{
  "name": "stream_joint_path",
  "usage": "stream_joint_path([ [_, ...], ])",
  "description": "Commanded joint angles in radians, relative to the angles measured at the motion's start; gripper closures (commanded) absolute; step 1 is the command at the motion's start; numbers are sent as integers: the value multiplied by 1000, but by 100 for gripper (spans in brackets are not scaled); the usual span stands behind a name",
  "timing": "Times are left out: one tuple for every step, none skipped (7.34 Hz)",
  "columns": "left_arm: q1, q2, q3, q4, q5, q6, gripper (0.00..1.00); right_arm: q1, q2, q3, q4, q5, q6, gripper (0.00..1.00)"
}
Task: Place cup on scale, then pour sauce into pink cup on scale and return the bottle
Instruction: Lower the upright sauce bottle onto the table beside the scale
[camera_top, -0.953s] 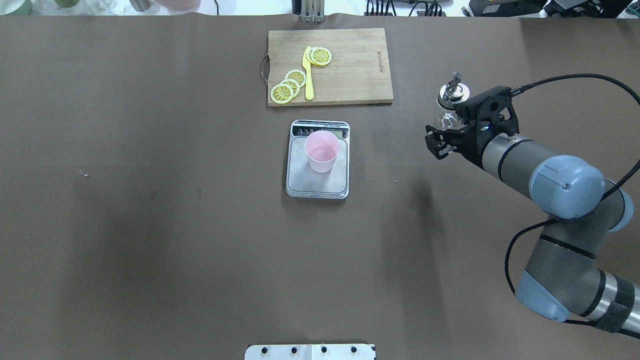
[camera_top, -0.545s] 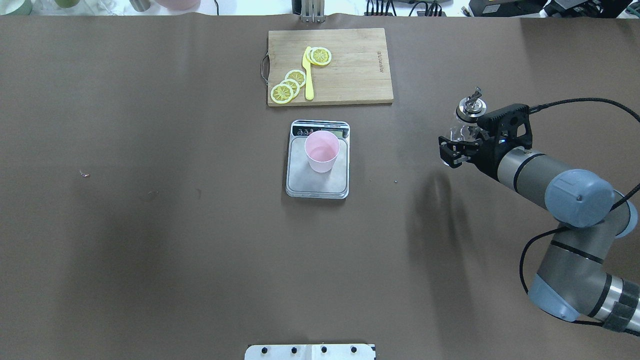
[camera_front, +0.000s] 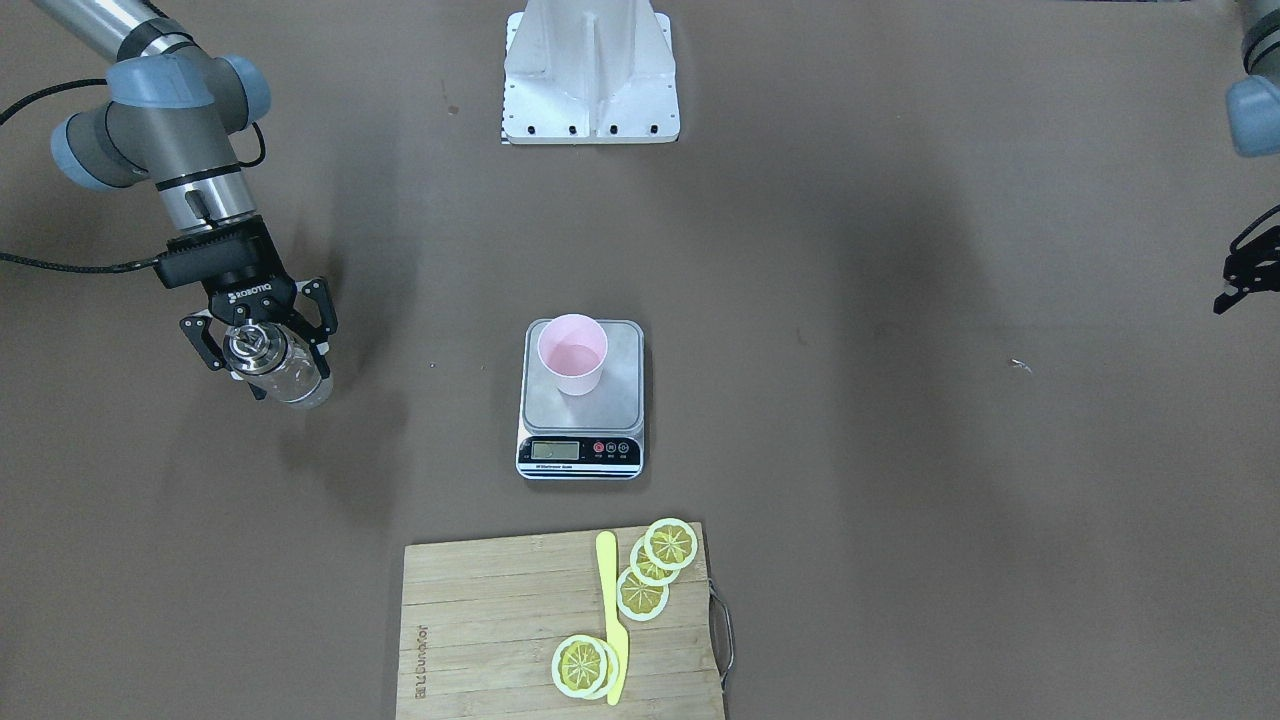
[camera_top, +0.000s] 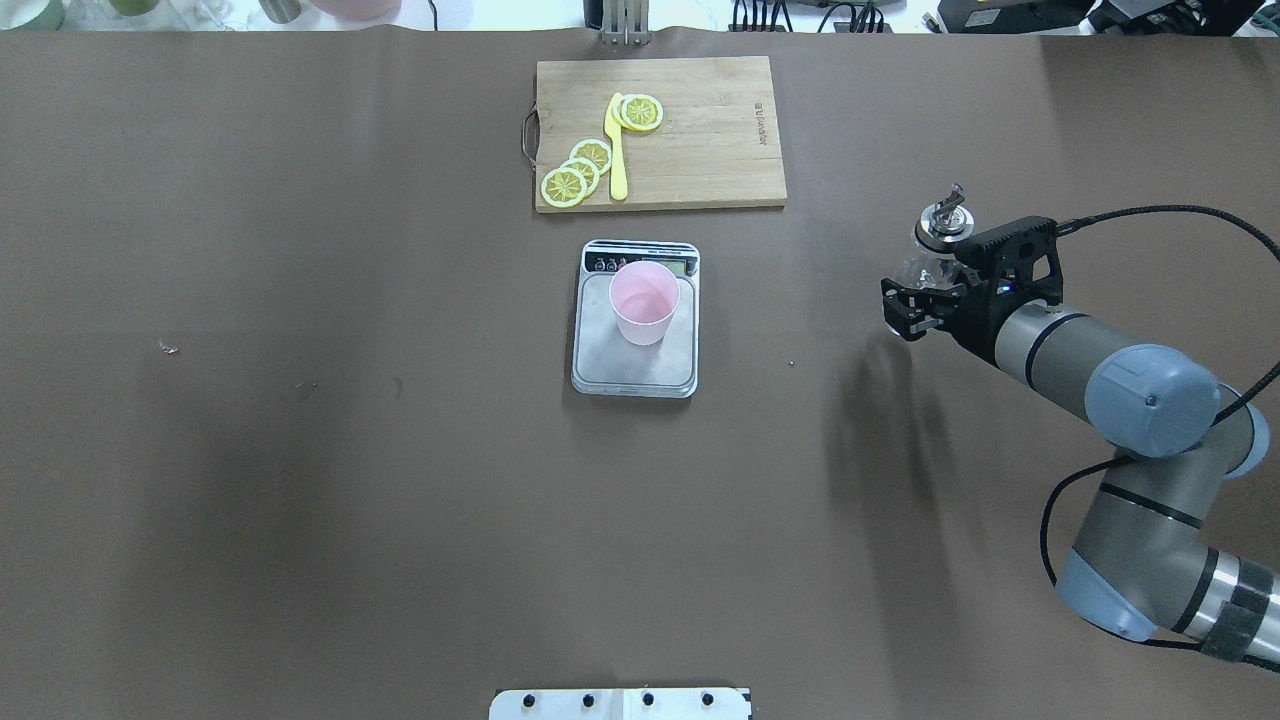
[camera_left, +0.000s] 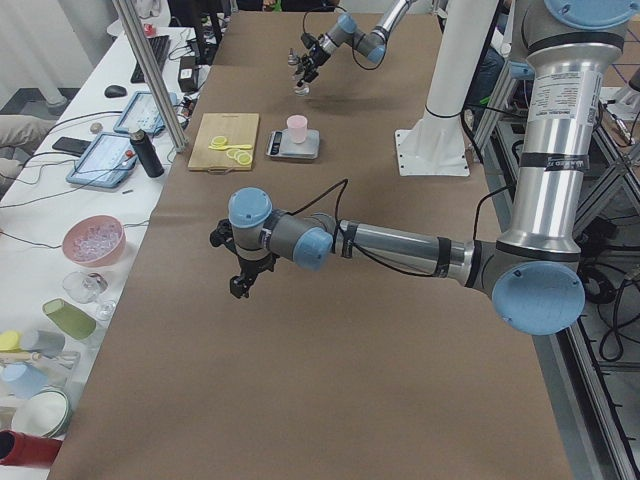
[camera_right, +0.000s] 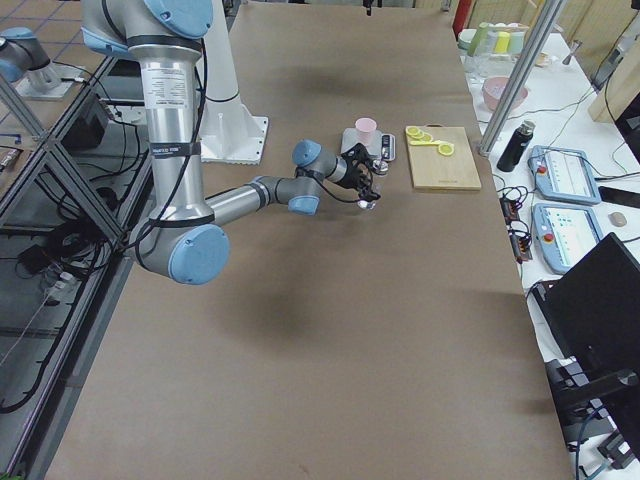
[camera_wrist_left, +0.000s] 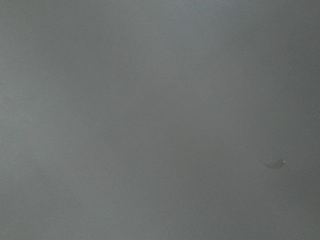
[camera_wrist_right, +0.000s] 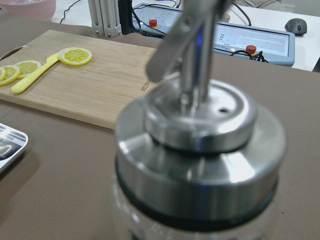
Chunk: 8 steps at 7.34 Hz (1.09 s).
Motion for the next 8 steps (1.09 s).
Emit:
stream_joint_path([
  [0,2,0,0,0,0,2,-14,4,-9,0,-14,1,100],
  [0,2,0,0,0,0,2,-20,2,-11,0,-17,2,100],
  [0,4,0,-2,0,0,2,-23,4,-11,0,-19,1,100],
  [0,7,0,-2,0,0,2,-28,2,-13,0,-19,1,98],
  [0,7,-1,-2,-2,0,2,-38,4,-22,1,-40,1,98],
  [0,7,0,-2,0,0,2,-52,5,-26,3,-58,1,98],
  [0,7,0,-2,0,0,2,-55,5,-28,6,-58,1,98],
  [0,7,0,-2,0,-2,2,-57,7,-34,7,-58,1,98],
])
